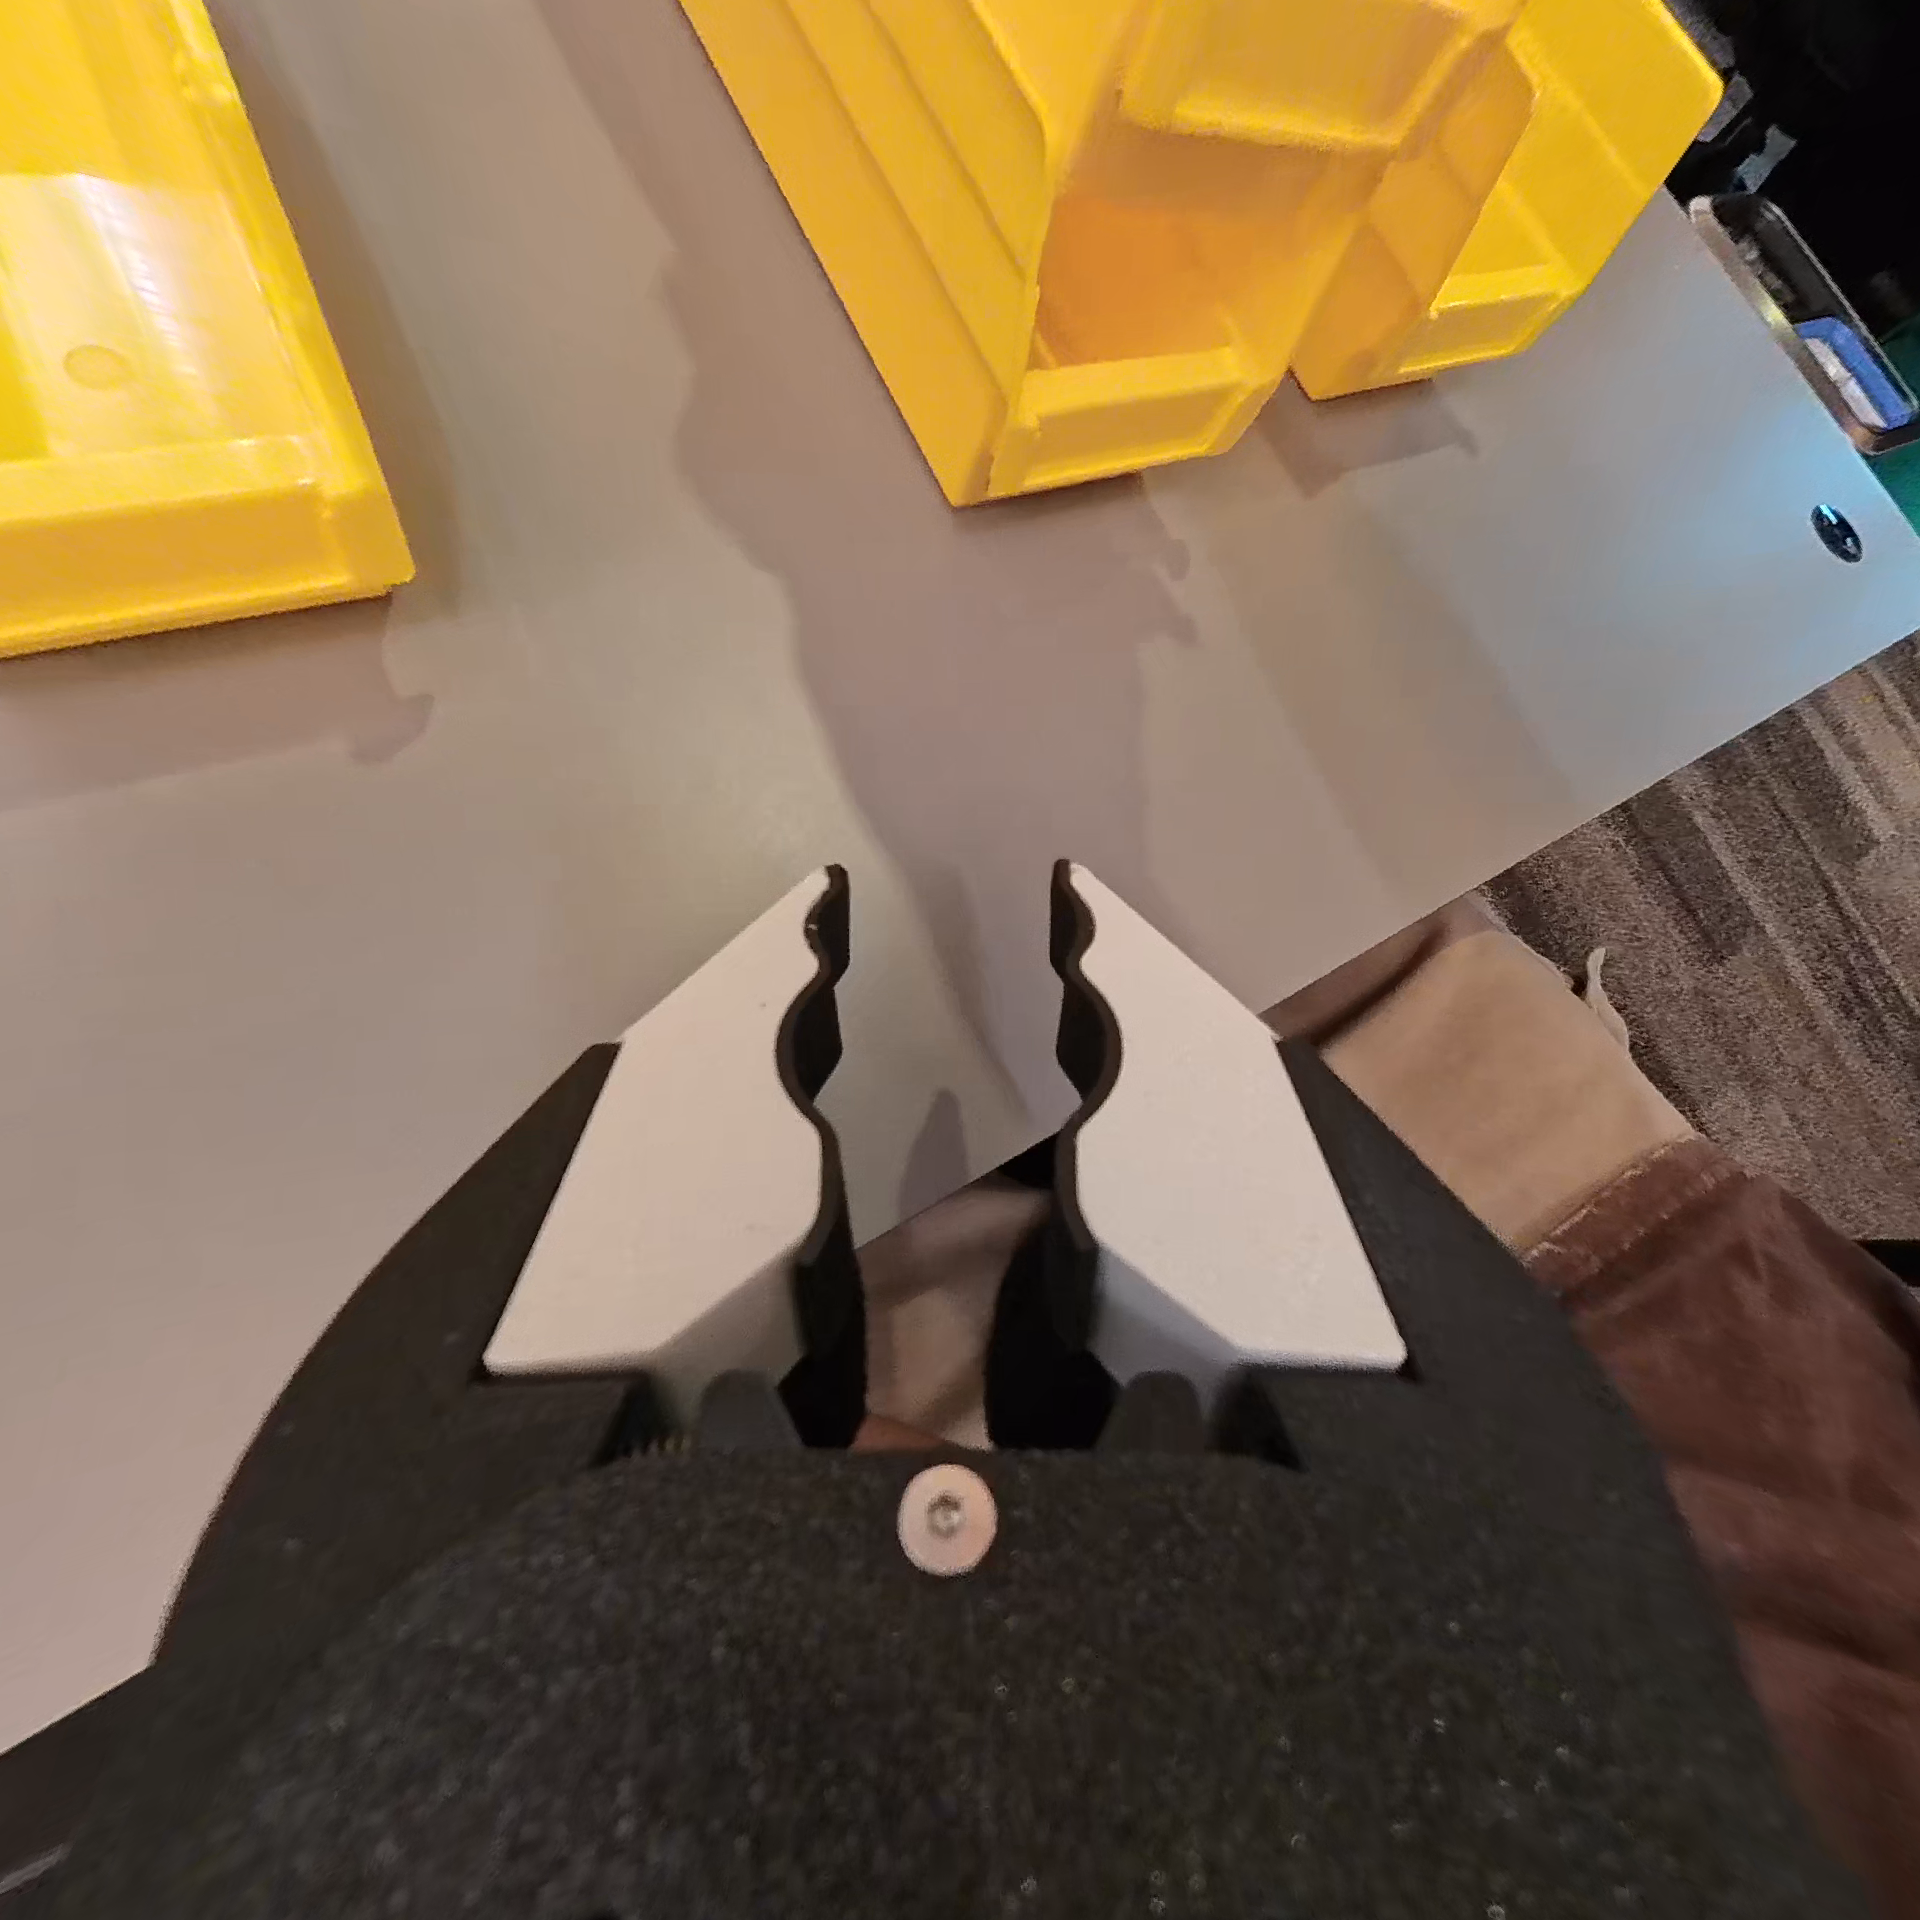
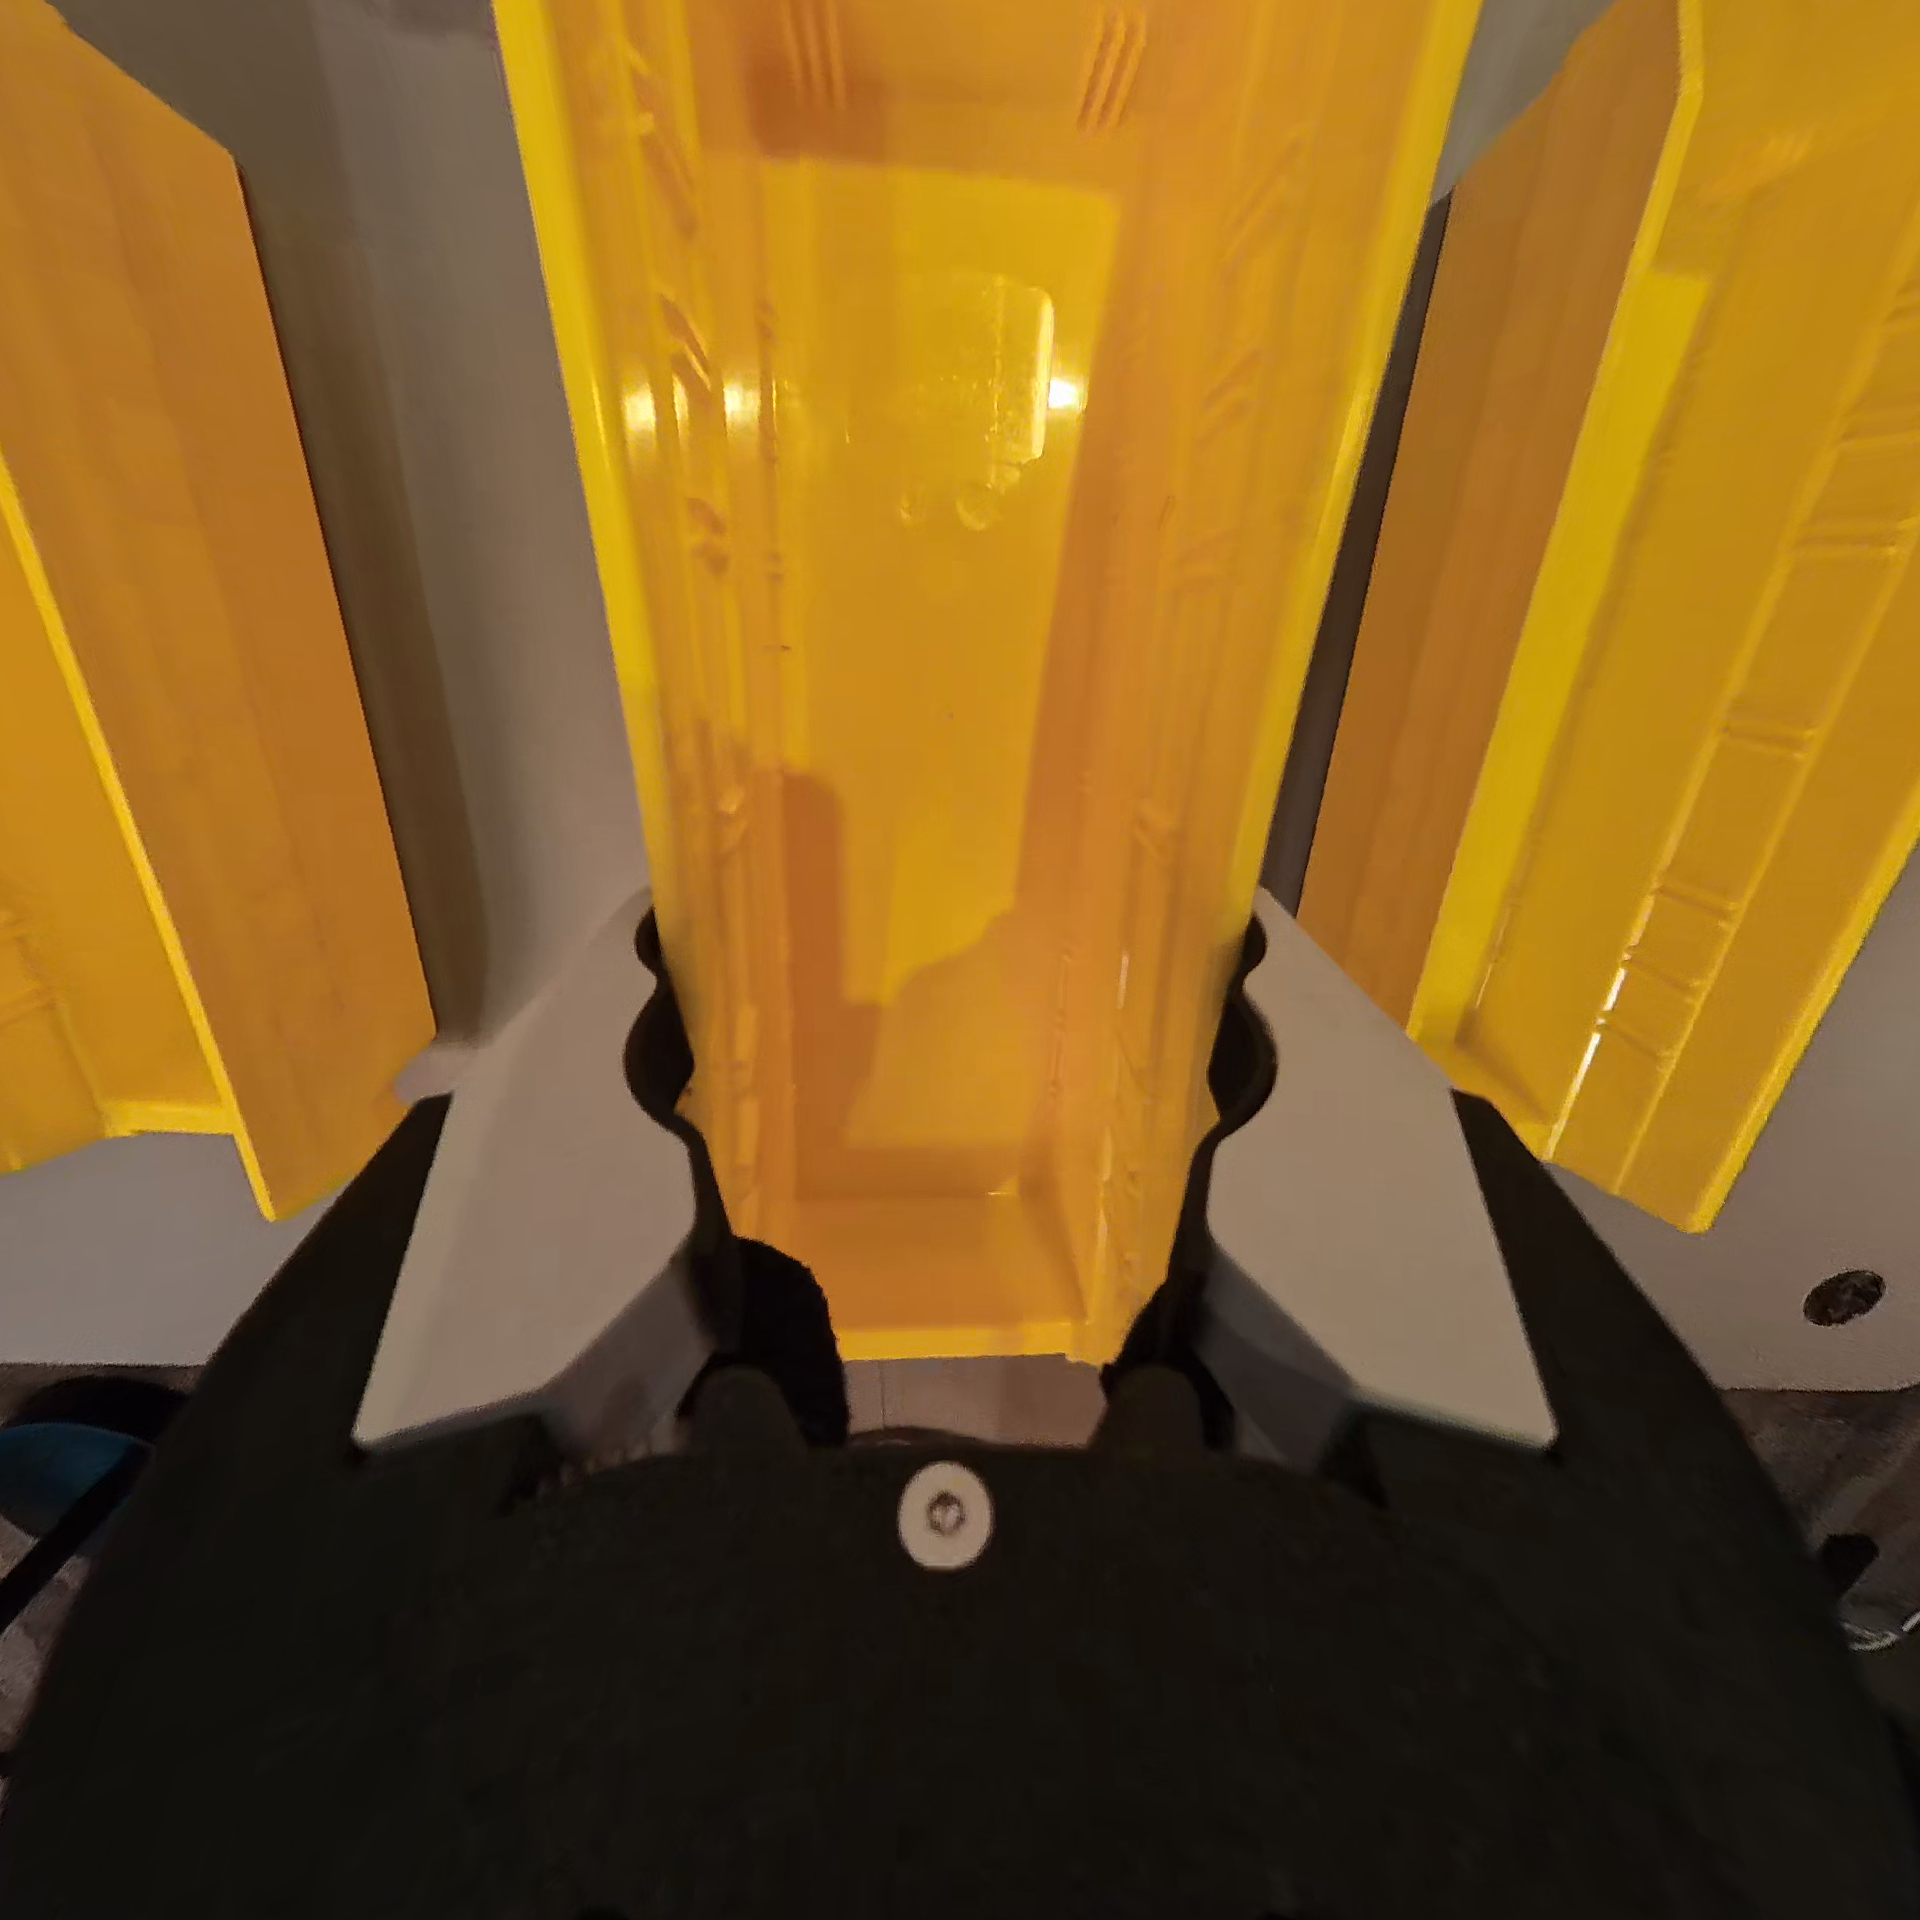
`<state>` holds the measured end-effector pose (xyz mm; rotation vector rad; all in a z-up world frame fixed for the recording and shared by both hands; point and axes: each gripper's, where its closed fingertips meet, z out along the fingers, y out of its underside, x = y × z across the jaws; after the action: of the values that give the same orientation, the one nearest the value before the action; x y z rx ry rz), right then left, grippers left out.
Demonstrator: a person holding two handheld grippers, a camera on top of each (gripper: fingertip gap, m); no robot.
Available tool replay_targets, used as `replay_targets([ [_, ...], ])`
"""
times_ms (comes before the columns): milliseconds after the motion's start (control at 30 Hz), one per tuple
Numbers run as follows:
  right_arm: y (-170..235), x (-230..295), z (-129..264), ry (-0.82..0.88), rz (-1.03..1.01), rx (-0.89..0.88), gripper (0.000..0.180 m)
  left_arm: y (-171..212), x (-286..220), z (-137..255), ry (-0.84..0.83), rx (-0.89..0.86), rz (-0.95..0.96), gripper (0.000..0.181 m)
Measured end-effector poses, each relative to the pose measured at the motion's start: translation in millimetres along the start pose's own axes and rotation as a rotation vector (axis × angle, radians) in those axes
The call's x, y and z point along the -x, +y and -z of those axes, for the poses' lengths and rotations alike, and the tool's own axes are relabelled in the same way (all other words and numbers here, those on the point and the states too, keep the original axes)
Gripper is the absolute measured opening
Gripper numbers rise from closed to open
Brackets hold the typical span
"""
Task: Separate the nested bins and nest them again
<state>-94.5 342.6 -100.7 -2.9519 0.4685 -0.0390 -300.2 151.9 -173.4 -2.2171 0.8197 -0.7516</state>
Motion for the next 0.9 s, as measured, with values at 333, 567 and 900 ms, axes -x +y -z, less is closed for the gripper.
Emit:
replay_targets([
  [333, -5, 3, -24, 0.0, -0.008, -0.004, 0.104, 2, -1, -1, 0.0, 0.009, -0.012, 0.037],
  [567, -1, 3, -41, 0.022, 0.01, 0.018, 0.117, 3, -3, -3, -0.007, 0.02, -0.036, 0.037],
  [900, -14, -3, -6, -0.03, 0.177, -0.079, 0.14, 7, -5, -4, 0.007, 0.035, -0.035, 0.037],
])
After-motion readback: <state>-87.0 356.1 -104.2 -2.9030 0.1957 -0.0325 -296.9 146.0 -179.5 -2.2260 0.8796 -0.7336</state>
